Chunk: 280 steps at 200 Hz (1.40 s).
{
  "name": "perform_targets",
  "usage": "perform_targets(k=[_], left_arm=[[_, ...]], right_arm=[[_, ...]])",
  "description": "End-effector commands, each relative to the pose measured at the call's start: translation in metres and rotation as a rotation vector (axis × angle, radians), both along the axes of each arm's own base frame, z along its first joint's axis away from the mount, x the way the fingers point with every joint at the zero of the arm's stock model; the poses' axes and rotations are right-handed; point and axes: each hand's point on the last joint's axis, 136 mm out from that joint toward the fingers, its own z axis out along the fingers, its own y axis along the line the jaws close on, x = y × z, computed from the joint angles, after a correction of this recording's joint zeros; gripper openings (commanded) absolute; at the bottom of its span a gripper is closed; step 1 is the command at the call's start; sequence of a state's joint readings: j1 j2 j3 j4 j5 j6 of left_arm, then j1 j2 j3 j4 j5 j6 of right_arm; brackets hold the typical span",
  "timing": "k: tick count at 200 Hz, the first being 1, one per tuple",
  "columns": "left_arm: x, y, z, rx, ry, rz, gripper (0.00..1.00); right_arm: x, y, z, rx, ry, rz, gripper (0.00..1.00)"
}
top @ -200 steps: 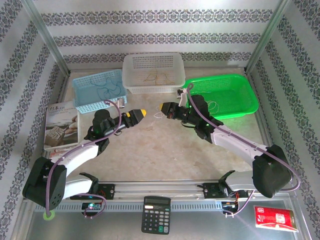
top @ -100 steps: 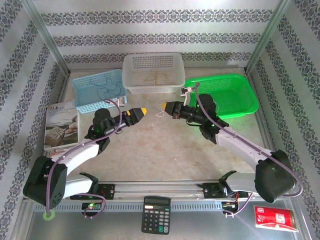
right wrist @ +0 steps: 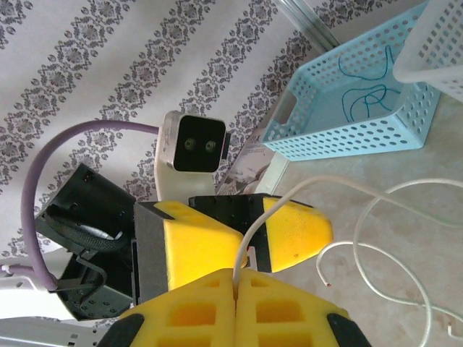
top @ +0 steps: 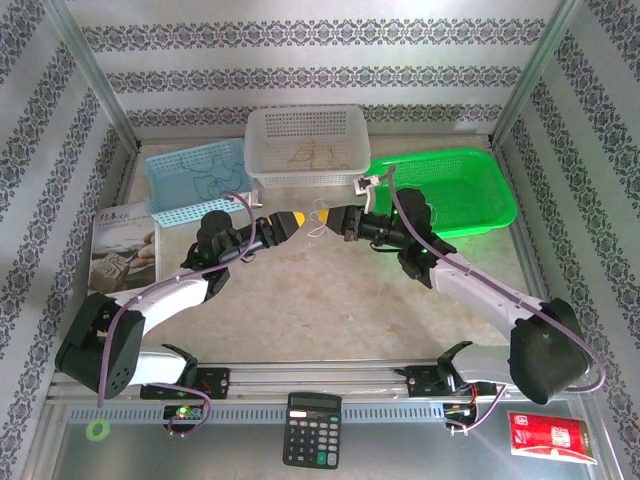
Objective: Untangle the cables
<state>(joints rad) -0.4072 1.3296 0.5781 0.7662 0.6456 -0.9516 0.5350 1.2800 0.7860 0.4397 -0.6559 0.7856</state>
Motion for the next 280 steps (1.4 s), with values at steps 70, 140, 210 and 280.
perform_targets(k=[70, 140, 210, 280], left_arm=[[0.000, -0.015, 0.013, -0.059, -0.061, -0.034, 0.50], [-0.002, -0.015, 0.007, -0.057, -0.052, -0.037, 0.47], [-0.004, -0.016, -0.001, -0.063, -0.036, -0.041, 0.40], [-0.007, -0.013, 0.007, -0.067, -0.054, -0.022, 0.00]], right_arm=[[-0.003, 0.023, 0.009, 0.040, -0.032, 0.063, 0.00], [-0.001, 0.023, 0.008, 0.042, -0.031, 0.054, 0.00], [0.002, 0.021, 0.009, 0.045, -0.032, 0.045, 0.00], [0.028, -0.011, -0.009, 0.042, 0.015, -0.126, 0.00]])
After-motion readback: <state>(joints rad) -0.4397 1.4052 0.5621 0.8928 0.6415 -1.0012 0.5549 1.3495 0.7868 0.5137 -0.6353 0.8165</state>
